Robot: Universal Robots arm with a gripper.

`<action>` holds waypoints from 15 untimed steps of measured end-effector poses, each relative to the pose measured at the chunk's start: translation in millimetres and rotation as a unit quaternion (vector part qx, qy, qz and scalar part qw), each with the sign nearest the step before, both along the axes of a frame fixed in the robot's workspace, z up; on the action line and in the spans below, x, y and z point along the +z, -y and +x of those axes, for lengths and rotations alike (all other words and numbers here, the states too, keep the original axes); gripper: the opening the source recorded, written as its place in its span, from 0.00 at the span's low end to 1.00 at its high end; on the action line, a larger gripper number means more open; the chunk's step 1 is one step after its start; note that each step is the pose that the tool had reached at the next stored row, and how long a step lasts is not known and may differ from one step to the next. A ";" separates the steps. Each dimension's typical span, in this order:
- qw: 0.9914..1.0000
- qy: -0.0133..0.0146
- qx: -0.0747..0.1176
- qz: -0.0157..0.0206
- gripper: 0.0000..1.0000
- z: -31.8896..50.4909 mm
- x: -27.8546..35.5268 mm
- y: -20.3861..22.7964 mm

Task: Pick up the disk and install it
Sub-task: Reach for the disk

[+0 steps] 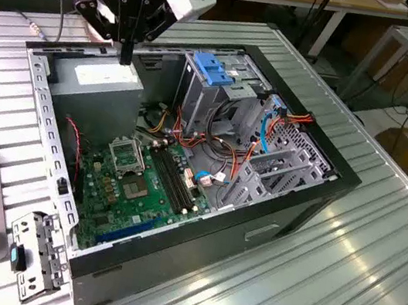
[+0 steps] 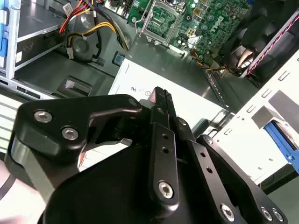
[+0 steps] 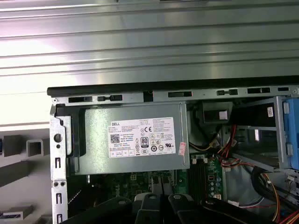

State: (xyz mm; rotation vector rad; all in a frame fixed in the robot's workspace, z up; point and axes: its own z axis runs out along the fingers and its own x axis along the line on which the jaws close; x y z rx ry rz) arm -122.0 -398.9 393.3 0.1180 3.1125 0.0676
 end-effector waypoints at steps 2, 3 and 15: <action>1.000 0.000 0.000 0.000 0.14 0.0 0.0 0.0; 1.000 0.000 0.000 0.000 0.14 -0.5 0.0 0.0; 1.000 0.000 0.000 0.000 0.14 -3.1 0.0 0.0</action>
